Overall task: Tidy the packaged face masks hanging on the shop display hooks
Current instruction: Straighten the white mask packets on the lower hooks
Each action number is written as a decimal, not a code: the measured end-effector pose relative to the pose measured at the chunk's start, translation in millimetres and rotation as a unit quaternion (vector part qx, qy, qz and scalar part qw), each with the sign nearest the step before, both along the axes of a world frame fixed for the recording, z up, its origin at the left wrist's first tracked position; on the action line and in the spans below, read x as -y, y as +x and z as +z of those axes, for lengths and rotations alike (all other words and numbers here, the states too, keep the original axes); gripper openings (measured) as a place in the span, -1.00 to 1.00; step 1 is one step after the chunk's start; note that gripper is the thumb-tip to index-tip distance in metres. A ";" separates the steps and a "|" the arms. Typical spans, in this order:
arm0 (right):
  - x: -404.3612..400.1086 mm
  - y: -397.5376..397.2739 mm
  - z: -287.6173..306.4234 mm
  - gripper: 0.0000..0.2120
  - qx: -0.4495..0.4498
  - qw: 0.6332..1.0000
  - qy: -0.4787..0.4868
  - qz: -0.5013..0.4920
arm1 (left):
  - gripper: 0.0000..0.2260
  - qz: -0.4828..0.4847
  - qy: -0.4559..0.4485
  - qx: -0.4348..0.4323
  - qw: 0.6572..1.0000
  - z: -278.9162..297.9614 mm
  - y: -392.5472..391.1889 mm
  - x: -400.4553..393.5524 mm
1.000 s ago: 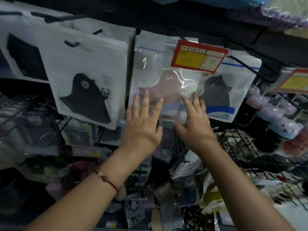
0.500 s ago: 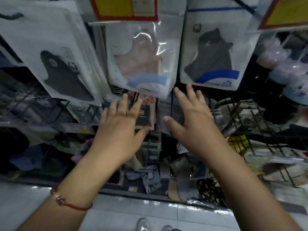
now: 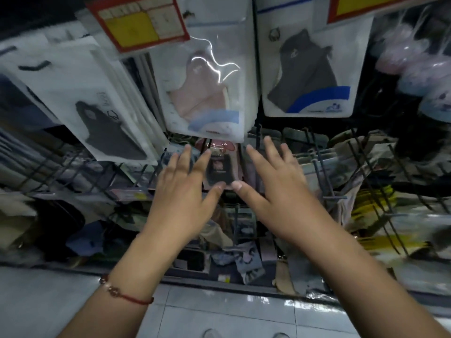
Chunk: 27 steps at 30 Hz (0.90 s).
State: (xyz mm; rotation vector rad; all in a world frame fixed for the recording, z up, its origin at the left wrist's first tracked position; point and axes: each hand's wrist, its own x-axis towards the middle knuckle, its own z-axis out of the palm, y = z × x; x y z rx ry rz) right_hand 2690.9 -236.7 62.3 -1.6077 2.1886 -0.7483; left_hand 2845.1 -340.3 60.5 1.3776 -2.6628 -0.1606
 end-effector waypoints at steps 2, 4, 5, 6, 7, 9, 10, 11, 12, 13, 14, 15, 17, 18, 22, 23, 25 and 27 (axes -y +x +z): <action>5.3 11.6 2.1 -0.31 0.009 1.000 -0.011 -0.006 | -0.35 -0.009 -0.009 -0.005 1.000 2.4 10.2 4.2; 11.8 28.6 3.8 -0.31 0.016 1.000 -0.025 0.000 | -0.36 -0.016 -0.010 -0.017 1.000 1.9 28.0 10.0; 15.9 38.6 4.6 -0.31 0.015 0.999 -0.028 0.004 | -0.36 -0.016 -0.008 -0.024 1.000 1.3 38.8 14.1; 20.7 48.8 5.3 -0.31 0.011 0.999 -0.029 0.006 | -0.37 -0.016 -0.007 -0.033 0.999 0.4 50.2 19.1; 26.3 59.5 6.1 -0.31 0.007 0.999 -0.031 0.006 | -0.38 -0.017 -0.007 -0.043 0.999 -0.4 62.0 24.5; 40.4 83.8 8.6 -0.31 0.002 0.999 -0.039 0.004 | -0.40 -0.024 -0.011 -0.069 0.997 -1.3 87.4 37.2; 48.5 97.2 10.0 -0.31 -0.001 0.999 -0.045 0.003 | -0.40 -0.030 -0.016 -0.081 0.996 -1.3 101.0 45.0; 56.3 111.0 12.2 -0.31 -0.006 0.999 -0.053 0.003 | -0.41 -0.034 -0.022 -0.092 0.995 -0.4 114.9 53.4; 64.8 124.9 14.5 -0.32 -0.011 0.998 -0.061 0.004 | -0.41 -0.036 -0.028 -0.100 0.994 0.6 129.0 63.4; 73.1 138.5 17.4 -0.31 -0.018 0.998 -0.067 0.004 | -0.41 -0.037 -0.033 -0.107 0.993 1.6 143.4 74.2; 81.2 151.8 20.1 -0.31 -0.024 0.997 -0.071 0.002 | -0.40 -0.036 -0.039 -0.114 0.992 2.1 157.7 85.0; 89.0 164.3 22.4 -0.30 -0.029 0.997 -0.074 0.000 | -0.38 -0.035 -0.046 -0.121 0.991 2.6 171.1 95.2; 104.5 186.6 24.6 -0.28 -0.037 0.996 -0.086 -0.007 | -0.37 -0.037 -0.060 -0.133 0.989 2.2 193.0 114.6; 111.5 195.8 24.6 -0.28 -0.045 0.995 -0.094 -0.012 | -0.38 -0.039 -0.066 -0.135 0.988 1.9 201.0 123.7; 131.3 217.3 27.4 -0.27 -0.074 0.992 -0.093 -0.039 | -0.39 -0.080 -0.068 -0.128 0.986 7.3 212.4 150.5; 134.7 218.8 28.5 -0.27 -0.081 0.991 -0.091 -0.049 | -0.38 -0.096 -0.069 -0.123 0.985 9.9 211.6 154.3; 142.6 218.3 30.5 -0.28 -0.093 0.989 -0.090 -0.076 | -0.38 -0.128 -0.087 -0.114 0.981 13.5 208.1 163.4; 150.2 215.6 33.2 -0.27 -0.112 0.985 -0.090 -0.100 | -0.38 -0.152 -0.125 -0.130 0.972 13.4 202.4 175.4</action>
